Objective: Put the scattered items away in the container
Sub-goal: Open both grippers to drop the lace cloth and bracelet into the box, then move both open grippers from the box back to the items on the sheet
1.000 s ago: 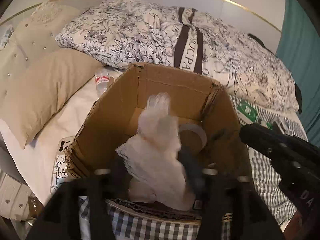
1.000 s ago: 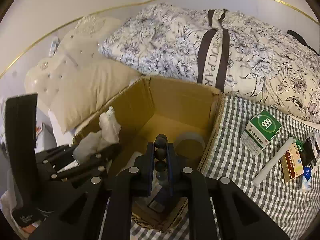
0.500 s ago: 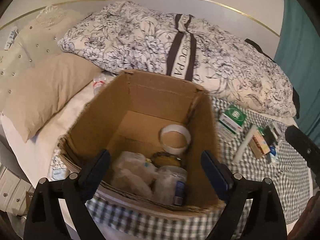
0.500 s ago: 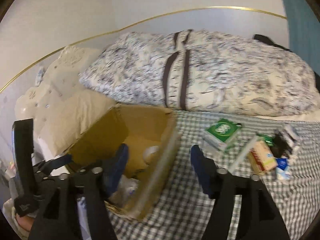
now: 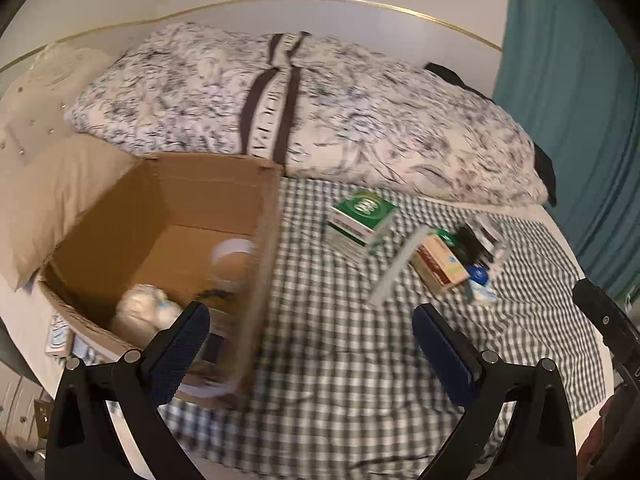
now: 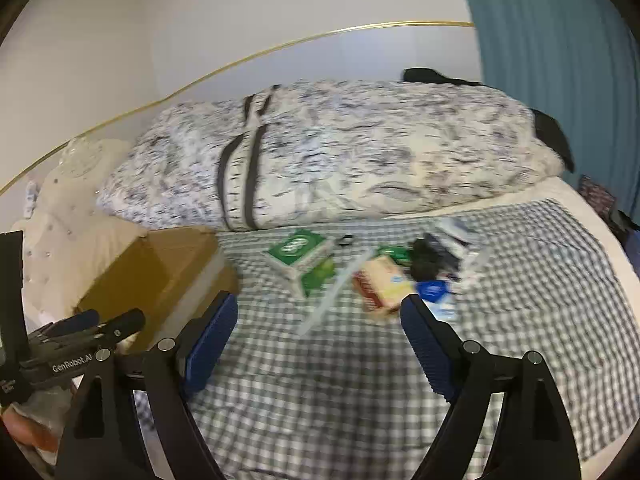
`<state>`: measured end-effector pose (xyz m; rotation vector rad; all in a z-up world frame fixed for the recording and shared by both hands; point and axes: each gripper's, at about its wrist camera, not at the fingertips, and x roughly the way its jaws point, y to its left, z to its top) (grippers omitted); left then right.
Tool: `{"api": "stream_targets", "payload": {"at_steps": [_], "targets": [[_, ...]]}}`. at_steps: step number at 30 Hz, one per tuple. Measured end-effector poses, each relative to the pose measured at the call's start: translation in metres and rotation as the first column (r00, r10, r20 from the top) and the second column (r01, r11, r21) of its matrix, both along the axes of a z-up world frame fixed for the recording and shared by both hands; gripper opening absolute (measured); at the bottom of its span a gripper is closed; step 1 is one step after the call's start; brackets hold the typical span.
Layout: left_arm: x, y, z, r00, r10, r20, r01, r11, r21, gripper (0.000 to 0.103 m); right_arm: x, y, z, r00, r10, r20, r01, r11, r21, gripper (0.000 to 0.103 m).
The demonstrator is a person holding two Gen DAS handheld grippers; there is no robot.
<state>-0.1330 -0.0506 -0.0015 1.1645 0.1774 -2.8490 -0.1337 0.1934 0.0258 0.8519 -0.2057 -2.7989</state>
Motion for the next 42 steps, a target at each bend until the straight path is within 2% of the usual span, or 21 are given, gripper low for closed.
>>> {"api": "stream_targets", "payload": {"at_steps": [6,16,24,33,42], "targets": [[-0.006,0.046,-0.018,0.998,-0.055,0.02,0.056,0.997,-0.048,0.103,0.01,0.049,-0.015,0.997,-0.074,0.013,0.074,0.997,0.01,0.084],[-0.038,0.086,-0.059,0.99,-0.099,0.102,0.112,0.987,-0.119,0.103,-0.004,0.082,-0.056,0.991,-0.121,0.052,0.119,0.992,0.027,0.084],[-0.075,0.094,-0.096,0.984,-0.103,0.148,0.124,0.983,-0.137,0.103,-0.036,0.085,-0.089,0.988,-0.125,0.096,0.116,0.989,0.089,0.084],[-0.118,0.101,-0.141,0.973,-0.1,0.208,0.131,0.981,-0.14,0.103,-0.084,0.069,-0.132,0.982,-0.088,0.164,0.063,0.986,0.153,0.084],[-0.16,0.109,-0.176,0.963,-0.101,0.249,0.148,0.974,-0.175,0.103,-0.137,0.068,-0.169,0.965,-0.117,0.235,0.069,0.977,0.204,0.084]]}}
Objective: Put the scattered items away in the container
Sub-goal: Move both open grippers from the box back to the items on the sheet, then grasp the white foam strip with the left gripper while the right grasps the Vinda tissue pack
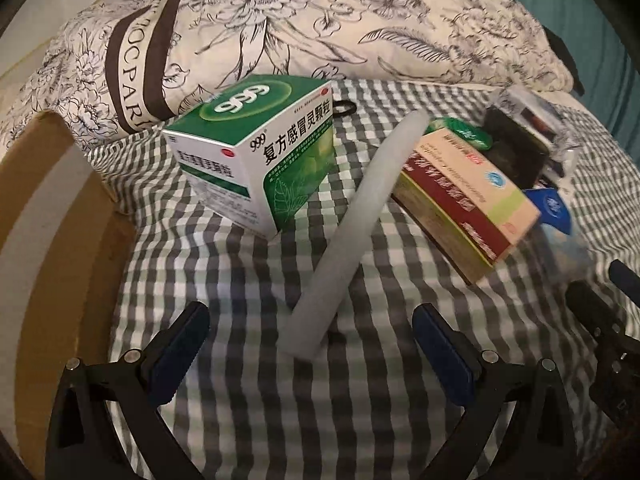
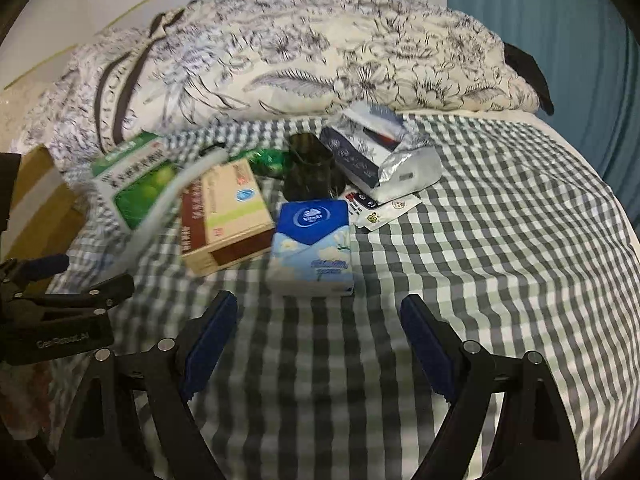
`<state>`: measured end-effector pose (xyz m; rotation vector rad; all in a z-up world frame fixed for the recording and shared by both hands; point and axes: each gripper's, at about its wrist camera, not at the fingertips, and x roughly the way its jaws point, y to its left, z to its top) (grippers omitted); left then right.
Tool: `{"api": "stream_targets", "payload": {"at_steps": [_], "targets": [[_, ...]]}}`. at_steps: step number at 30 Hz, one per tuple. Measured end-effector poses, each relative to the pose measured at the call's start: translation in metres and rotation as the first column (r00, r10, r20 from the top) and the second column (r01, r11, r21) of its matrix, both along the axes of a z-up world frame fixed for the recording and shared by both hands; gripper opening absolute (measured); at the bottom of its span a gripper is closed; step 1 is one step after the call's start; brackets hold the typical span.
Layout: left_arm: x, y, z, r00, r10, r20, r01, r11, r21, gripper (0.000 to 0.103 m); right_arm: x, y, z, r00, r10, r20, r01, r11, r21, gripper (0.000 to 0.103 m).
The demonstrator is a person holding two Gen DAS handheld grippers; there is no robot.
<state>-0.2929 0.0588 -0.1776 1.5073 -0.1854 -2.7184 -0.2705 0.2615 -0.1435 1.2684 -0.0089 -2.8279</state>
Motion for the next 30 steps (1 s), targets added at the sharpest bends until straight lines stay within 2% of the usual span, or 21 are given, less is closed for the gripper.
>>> {"api": "stream_targets", "payload": {"at_steps": [11,18,20,21,22,25,27,29,30], "targets": [[-0.038,-0.005,-0.011,0.998,0.063,-0.012,-0.063,0.997,0.037,0.103,-0.037,-0.001,-0.012,1.0,-0.004,0.015,0.004,1.0,0.01,0.084],[-0.05,-0.002,-0.011,0.995,0.077,-0.057,-0.076,0.997,0.019,0.103,-0.054,0.001,-0.014,1.0,-0.009,0.02,0.009,1.0,0.0,0.084],[-0.052,-0.003,-0.012,0.997,0.071,-0.043,-0.069,0.997,0.042,0.103,-0.055,0.0,-0.016,0.999,0.005,0.037,-0.005,1.0,-0.015,0.074],[-0.052,-0.003,-0.013,0.997,0.066,-0.036,-0.064,0.997,0.051,0.098,-0.056,0.0,-0.018,0.999,0.011,0.045,-0.01,1.0,-0.023,0.057],[-0.051,-0.003,-0.014,0.998,0.06,-0.034,-0.058,0.996,0.062,0.094,-0.055,0.0,-0.019,0.999,0.01,0.051,-0.009,1.0,-0.023,0.052],[-0.048,-0.003,-0.013,0.999,0.037,-0.028,-0.034,0.995,0.09,0.065,-0.053,0.001,-0.018,0.998,0.012,0.057,-0.01,0.999,-0.035,0.052],[-0.047,-0.001,-0.011,1.0,0.013,-0.019,-0.011,0.996,0.086,0.034,-0.049,0.004,-0.016,0.998,0.01,0.06,-0.007,0.999,-0.053,0.052],[-0.045,0.002,-0.009,1.0,-0.006,-0.002,0.006,0.996,0.087,0.019,-0.044,0.006,-0.016,0.998,0.007,0.063,-0.002,0.998,-0.069,0.052],[-0.044,0.002,-0.009,1.0,-0.012,0.006,0.012,0.996,0.092,0.017,-0.042,0.007,-0.015,0.998,0.005,0.066,0.0,0.997,-0.075,0.052]]}}
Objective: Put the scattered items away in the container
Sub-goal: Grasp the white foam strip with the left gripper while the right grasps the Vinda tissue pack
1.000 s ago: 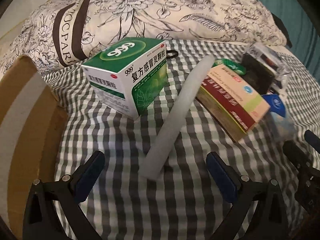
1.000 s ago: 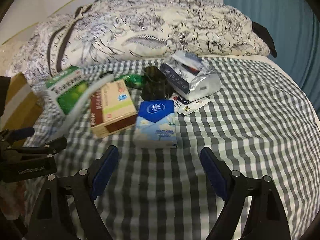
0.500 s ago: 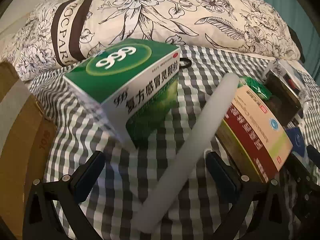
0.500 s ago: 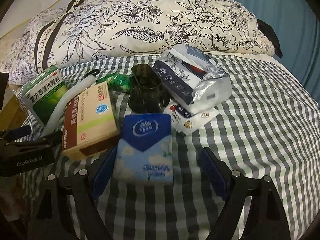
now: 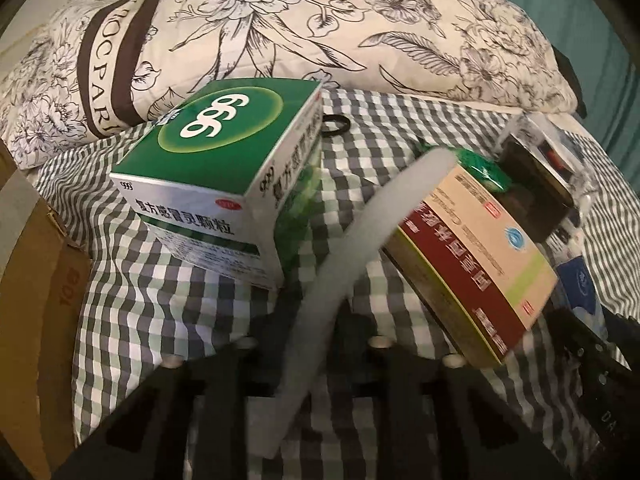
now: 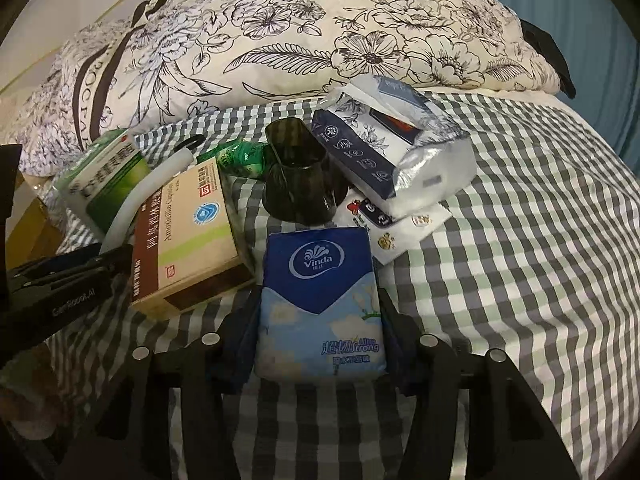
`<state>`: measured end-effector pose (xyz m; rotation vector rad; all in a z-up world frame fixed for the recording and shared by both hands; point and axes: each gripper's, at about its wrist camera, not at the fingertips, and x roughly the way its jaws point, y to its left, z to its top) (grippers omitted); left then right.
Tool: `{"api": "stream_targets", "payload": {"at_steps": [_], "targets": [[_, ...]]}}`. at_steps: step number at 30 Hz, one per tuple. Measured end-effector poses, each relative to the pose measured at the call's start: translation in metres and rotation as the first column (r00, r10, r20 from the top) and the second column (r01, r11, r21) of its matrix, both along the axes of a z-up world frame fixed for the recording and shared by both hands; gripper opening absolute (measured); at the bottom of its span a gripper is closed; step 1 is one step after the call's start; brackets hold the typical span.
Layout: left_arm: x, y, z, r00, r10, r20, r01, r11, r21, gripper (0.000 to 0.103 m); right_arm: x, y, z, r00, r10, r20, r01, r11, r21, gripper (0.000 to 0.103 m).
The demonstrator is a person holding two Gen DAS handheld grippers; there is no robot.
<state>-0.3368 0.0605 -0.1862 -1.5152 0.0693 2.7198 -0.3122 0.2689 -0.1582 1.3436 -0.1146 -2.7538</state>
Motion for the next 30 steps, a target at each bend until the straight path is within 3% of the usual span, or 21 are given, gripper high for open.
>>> {"api": "stream_targets", "payload": {"at_steps": [6,12,30], "targets": [[0.022,-0.003,0.009,1.0,-0.01,0.017,0.009,0.999,0.039,0.013,0.02,0.007,0.009,1.0,-0.004,0.002,0.004,0.999,-0.045,0.052],[0.057,-0.004,0.039,1.0,-0.012,-0.002,0.012,1.0,0.02,0.013,0.047,0.025,0.019,0.999,-0.031,0.01,0.032,0.998,-0.061,0.052],[0.155,-0.035,0.109,0.997,0.03,-0.065,-0.026,0.998,0.065,0.013,0.137,0.038,0.089,0.993,-0.068,-0.096,0.058,0.994,-0.097,0.052]]}}
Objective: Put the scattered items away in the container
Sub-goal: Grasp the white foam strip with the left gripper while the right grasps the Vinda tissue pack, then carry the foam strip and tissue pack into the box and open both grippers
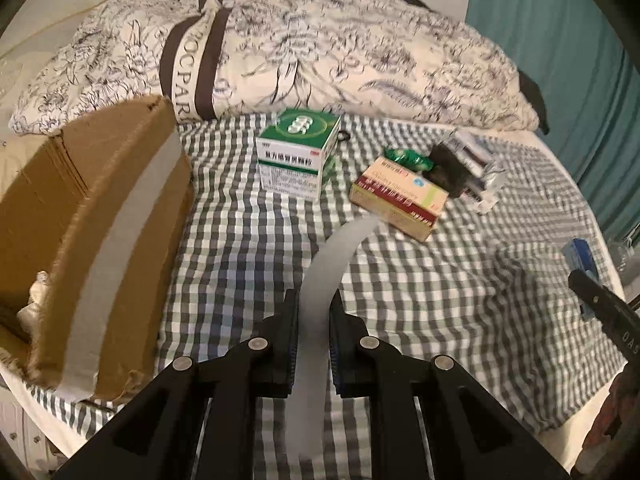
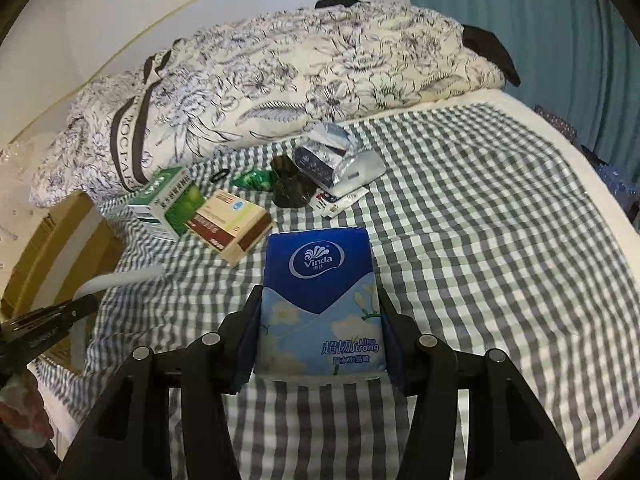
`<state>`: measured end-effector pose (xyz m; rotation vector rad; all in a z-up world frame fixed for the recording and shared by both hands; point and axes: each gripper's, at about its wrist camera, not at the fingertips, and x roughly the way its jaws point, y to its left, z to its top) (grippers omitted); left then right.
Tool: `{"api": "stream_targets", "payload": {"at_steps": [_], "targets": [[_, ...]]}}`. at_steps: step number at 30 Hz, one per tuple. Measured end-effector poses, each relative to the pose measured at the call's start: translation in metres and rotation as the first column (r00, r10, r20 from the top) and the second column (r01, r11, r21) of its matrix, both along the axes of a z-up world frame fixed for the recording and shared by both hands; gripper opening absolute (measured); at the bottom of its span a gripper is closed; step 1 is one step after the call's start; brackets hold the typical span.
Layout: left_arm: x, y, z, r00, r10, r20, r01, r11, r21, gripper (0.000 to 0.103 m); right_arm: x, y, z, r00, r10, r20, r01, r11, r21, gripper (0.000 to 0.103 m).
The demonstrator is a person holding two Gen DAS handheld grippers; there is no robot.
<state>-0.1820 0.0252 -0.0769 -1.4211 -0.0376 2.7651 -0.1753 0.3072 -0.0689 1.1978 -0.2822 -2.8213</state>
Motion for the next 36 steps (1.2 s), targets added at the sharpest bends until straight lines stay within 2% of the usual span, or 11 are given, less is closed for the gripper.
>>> {"api": "stream_targets", "payload": {"at_steps": [6,20,28,36], "targets": [[0.025,0.001,0.031,0.999,-0.009,-0.05,0.009,1.0,0.0,0.013,0.028,-0.011,0.024,0.999,0.016,-0.041,-0.016,1.0,0.005,0.052],[0.064,-0.015,0.077,0.993,-0.019,-0.12,0.023,0.999,0.028,0.013,0.077,-0.065,0.079,0.985,0.12,-0.123,-0.119,0.993,0.019,0.052],[0.072,-0.051,0.1,0.987,0.031,-0.156,-0.023,0.998,0.054,0.013,0.084,-0.115,0.099,0.966,0.214,-0.142,-0.209,0.977,0.048,0.052],[0.076,-0.102,0.114,0.978,0.109,-0.178,-0.096,0.992,0.079,0.013,0.078,-0.18,0.116,0.929,0.331,-0.163,-0.323,0.943,0.074,0.052]]}}
